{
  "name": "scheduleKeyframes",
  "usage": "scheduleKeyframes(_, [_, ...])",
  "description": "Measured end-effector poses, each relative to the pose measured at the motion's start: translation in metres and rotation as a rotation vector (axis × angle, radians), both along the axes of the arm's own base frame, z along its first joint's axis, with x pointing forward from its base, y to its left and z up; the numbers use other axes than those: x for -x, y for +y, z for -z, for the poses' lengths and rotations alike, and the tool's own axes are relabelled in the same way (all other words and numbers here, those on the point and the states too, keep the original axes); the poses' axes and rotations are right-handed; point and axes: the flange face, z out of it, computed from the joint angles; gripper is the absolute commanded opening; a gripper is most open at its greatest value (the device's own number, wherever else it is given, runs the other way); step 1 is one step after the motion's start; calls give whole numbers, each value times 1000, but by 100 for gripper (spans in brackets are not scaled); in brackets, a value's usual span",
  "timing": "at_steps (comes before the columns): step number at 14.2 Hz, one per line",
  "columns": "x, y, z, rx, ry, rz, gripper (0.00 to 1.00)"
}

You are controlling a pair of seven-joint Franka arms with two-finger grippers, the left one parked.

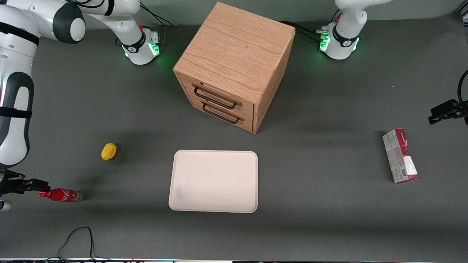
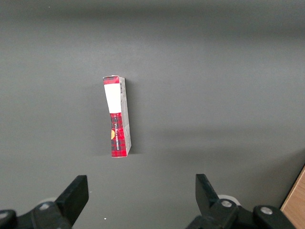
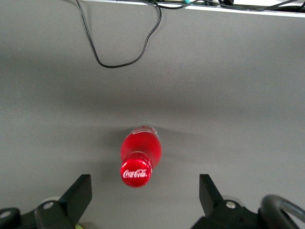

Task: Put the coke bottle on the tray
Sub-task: 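Lower the right gripper over the bottle's cap end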

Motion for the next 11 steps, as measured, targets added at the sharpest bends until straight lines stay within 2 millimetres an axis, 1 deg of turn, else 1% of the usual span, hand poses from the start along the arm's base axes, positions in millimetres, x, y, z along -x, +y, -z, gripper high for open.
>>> scheduleKeyframes(7, [-7,10,29,-4,16,-17,99])
scheduleKeyframes(10, [-9,11,32,1,8,-33,97])
scheduleKeyframes(11, [-11,12,31,3,4,-35,93])
